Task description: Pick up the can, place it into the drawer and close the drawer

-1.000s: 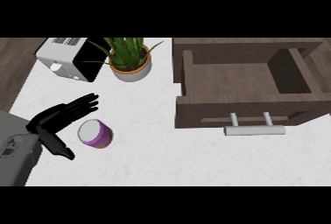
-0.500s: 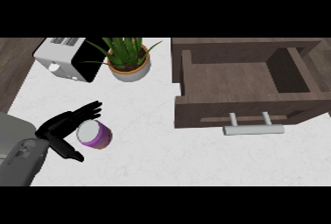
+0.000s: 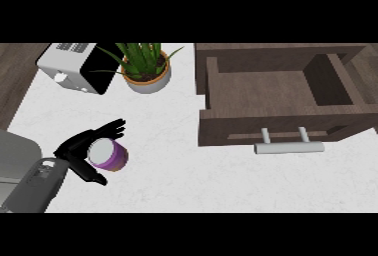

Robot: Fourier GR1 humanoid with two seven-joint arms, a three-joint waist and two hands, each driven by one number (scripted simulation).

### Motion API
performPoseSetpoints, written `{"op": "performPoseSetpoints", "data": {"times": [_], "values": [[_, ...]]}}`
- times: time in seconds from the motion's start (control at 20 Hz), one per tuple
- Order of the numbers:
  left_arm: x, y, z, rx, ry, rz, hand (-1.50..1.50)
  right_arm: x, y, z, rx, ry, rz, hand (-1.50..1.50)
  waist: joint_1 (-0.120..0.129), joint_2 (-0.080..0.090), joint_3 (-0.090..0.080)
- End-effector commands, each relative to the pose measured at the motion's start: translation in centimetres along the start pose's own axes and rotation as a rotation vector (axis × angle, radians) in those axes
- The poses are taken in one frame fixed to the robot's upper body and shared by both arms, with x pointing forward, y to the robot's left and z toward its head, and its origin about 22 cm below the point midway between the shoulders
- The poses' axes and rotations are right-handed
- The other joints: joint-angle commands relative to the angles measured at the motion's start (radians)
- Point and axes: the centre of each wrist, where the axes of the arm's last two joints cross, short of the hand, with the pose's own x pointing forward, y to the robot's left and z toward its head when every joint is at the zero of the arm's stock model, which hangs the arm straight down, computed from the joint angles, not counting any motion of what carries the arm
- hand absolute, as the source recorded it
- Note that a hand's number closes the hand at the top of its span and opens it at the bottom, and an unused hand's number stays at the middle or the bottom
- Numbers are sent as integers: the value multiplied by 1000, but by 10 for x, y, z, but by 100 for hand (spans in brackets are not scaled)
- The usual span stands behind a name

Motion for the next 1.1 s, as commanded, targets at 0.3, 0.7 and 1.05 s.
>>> {"op": "performPoseSetpoints", "data": {"times": [0.3, 0.7, 1.05], "values": [[-11, -15, -19, -158, -101, 177, 150, 3, -2, 5, -11, 7, -20, -150, 11, -6, 1], [-2, -25, -39, -291, -137, 236, 150, -1, 9, 15, -3, 10, -32, -150, 5, -3, 0], [-25, -39, -36, 429, -309, 392, 150, 3, -2, 22, -58, 31, -15, -150, 64, -24, 5]]}}
